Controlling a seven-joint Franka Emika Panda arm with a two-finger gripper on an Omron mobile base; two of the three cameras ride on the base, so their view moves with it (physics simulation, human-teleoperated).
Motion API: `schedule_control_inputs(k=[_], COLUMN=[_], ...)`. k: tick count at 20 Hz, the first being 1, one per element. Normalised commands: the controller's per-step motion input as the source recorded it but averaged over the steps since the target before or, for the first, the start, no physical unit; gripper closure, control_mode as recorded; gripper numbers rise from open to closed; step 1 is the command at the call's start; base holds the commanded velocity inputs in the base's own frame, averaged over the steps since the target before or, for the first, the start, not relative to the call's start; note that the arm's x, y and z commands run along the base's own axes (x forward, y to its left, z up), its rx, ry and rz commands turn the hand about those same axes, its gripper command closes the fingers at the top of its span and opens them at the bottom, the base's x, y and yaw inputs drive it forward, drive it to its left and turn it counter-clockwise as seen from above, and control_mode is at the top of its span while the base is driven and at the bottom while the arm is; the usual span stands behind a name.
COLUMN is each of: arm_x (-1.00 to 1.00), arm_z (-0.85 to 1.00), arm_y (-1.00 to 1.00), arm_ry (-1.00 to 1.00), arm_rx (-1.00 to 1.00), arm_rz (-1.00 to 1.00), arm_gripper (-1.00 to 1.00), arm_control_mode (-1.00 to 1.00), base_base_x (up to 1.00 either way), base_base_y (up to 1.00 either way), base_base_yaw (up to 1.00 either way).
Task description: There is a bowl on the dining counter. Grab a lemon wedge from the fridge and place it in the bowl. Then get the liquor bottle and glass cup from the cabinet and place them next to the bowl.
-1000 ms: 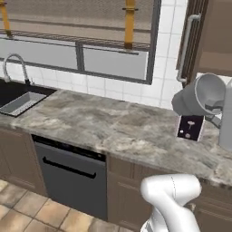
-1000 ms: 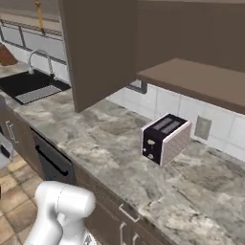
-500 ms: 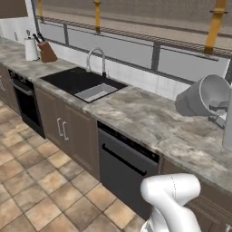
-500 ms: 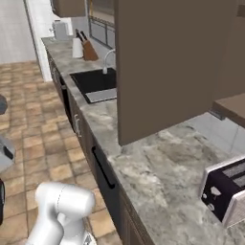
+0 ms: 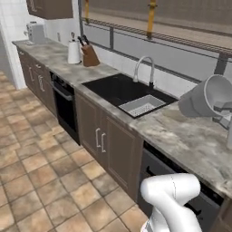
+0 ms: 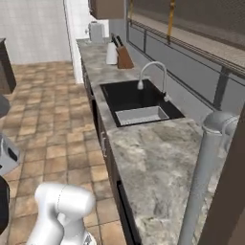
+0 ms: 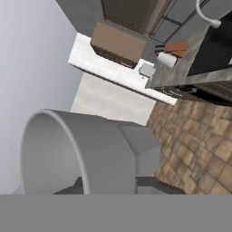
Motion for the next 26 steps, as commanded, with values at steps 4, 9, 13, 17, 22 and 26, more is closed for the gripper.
schedule_control_inputs(k=[4, 9, 13, 17, 22, 26], arm_x=[0.00, 0.00, 0.00, 0.00, 0.00, 0.00], arm_z=[0.00, 0.00, 0.00, 0.00, 0.00, 0.00], arm_y=[0.00, 0.00, 0.00, 0.00, 0.00, 0.00], arm_ry=[0.00, 0.00, 0.00, 0.00, 0.00, 0.00], arm_rx=[0.00, 0.00, 0.00, 0.00, 0.00, 0.00], arm_rz=[0.00, 0.00, 0.00, 0.00, 0.00, 0.00], arm_gripper=[1.00, 1.00, 1.00, 1.00, 1.00, 1.00], arm_control_mode=[1.00, 1.00, 1.00, 1.00, 1.00, 1.00], base_base_x=[1.00, 1.00, 1.00, 1.00, 1.00, 1.00], base_base_y=[0.51, 0.45, 0.37, 0.38, 0.39, 0.50], base_base_yaw=[0.03, 0.19, 0.28, 0.25, 0.20, 0.09])
